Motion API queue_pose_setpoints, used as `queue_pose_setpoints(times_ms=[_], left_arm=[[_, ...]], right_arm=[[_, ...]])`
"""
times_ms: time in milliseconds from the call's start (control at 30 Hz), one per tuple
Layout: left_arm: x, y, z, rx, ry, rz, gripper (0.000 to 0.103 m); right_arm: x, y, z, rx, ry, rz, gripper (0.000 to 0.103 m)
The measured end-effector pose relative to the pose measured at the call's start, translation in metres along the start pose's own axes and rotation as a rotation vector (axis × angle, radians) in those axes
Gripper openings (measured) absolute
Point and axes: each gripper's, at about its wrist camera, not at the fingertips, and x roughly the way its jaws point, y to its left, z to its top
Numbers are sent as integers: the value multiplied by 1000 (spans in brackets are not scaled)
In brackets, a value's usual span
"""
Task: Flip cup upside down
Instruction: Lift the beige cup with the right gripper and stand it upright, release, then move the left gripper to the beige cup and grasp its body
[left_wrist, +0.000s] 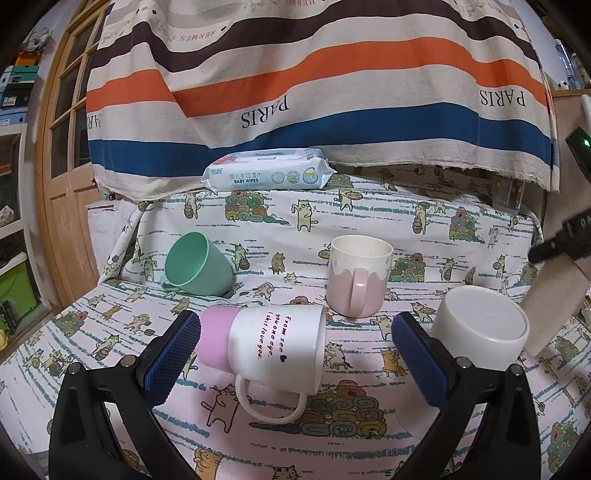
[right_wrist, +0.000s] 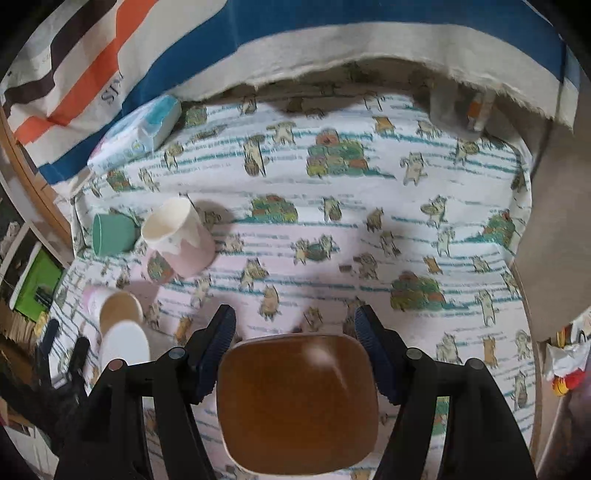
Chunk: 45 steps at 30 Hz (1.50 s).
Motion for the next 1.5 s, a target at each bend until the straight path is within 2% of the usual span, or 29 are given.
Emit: queue_pose_setpoints(times_ms=[133,400,500,567,667,767,833,900,933,1167,1300,1367,1500], left_arm=[[0,0,0,1,-4,1,103],[-1,0,0,2,-7,1,103],[0,0,0,2,-7,0,103],[0,0,0,2,-8,0,103],[0,0,0,2,-7,1,103],[-1,0,0,2,-8,0,103],[-1,0,0,2,-8,0,103],[-1,0,0,2,-8,-2,103],[-1,0,1,2,-10,-7,103],[-33,-7,4,27,-98,-74,103],[-59,-22,8,10,-112,-166,103],[-66,-38,11,10,-75,-223,103],[-61,-85,8,31,90,-364,103]], right_arm=[[4,2,-10,-23,22,-35,69],[25,5,-18,-22,82,-32,69],[26,8,-19,-33,58,-20,72],[22,9,-20,-36,25,8,83],[6,7,-23,-31,-72,63,84],[-17,2,-34,-32,-207,96,86],[-31,-3,-47,-21,-303,110,90],[-42,-12,-66,1,-392,116,103],[-46,-16,-74,6,-424,115,103],[-65,-39,-117,26,-534,25,103],[-77,-50,-127,25,-605,-43,103],[-78,-56,-129,32,-629,-66,103],[-77,-68,-131,62,-647,-85,103]])
